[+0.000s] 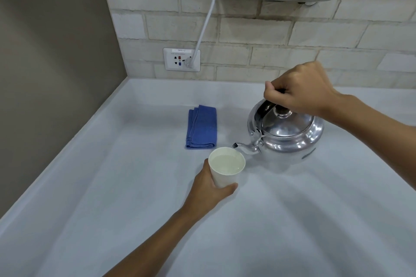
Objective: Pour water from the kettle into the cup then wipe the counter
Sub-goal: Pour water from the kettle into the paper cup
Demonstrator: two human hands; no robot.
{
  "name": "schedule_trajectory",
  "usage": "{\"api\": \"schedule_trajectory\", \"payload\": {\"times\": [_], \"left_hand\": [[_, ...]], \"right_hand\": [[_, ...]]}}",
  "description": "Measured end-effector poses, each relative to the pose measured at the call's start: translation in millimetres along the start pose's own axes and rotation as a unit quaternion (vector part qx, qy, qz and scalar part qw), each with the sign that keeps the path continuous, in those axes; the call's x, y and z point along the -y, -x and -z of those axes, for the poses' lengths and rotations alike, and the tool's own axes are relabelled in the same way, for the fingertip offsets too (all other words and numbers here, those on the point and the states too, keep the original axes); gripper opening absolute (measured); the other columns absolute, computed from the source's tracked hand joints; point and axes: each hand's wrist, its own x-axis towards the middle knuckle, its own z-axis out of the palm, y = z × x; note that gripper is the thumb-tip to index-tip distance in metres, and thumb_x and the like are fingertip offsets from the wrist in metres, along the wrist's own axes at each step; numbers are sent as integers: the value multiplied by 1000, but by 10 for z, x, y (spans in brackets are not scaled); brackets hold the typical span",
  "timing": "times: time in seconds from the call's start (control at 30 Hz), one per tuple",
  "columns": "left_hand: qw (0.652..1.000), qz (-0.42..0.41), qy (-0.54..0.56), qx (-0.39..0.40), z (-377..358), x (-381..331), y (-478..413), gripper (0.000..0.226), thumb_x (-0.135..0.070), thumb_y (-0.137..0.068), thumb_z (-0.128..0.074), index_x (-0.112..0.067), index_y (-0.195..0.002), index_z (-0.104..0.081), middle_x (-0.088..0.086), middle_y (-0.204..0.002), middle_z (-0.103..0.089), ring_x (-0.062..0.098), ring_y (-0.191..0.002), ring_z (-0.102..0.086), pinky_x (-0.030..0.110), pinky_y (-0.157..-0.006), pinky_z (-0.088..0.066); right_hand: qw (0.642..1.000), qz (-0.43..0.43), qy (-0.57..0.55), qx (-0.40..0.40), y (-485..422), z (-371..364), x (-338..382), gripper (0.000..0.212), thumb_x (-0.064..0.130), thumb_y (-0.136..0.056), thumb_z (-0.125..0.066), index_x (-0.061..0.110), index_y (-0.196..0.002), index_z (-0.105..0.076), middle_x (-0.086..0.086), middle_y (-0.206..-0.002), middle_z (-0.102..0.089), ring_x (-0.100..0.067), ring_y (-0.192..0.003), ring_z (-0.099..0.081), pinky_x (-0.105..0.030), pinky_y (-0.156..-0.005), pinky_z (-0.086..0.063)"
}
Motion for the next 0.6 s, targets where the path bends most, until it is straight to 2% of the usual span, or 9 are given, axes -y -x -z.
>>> {"api": "schedule_trajectory", "payload": {"times": [0.2,0.23,0.3,0.4,0.6], "left_hand": [[1000,4,2,1,-5,-14,3,68,-34,-62,-82,-39,-113,-37,-18,-109,-54,-1,-100,-53,-1,-73,-41],[1000,5,-1,2,-4,-17,3,67,-34,-62,-82,-41,-111,-37,-20,-108,-53,-2,-100,-53,-1,-73,-41],[1000,6,-1,2,-2,-20,1,64,-34,-62,-82,-44,-106,-37,-23,-106,-53,-7,-99,-52,-1,-72,-40],[1000,8,-3,-1,-5,-6,-2,68,-36,-61,-82,-41,-111,-37,-21,-107,-54,-5,-100,-52,0,-73,-41],[1000,14,-11,0,-7,14,-13,62,-37,-60,-82,-47,-103,-39,-22,-106,-55,-8,-100,-52,3,-73,-43]], "right_hand": [[991,-124,-45,13,-32,-271,-144,46,31,-78,-36,13,-38,-24,1,-34,-15,-16,-35,-16,-20,-46,-17],[987,-150,-52,20,-54,-337,-194,45,30,-78,-38,19,-39,-21,2,-35,-15,-15,-35,-15,-21,-46,-18],[977,-204,-60,30,-104,-474,-308,48,29,-81,-41,18,-39,-20,1,-37,-17,-16,-38,-16,-25,-46,-20],[958,-273,-71,48,-171,-679,-482,51,29,-84,-45,15,-40,-26,-2,-38,-23,-19,-40,-24,-27,-47,-23],[936,-334,-91,68,-255,-1012,-714,48,27,-82,-47,14,-40,-26,-2,-39,-25,-20,-42,-25,-30,-50,-26]]}}
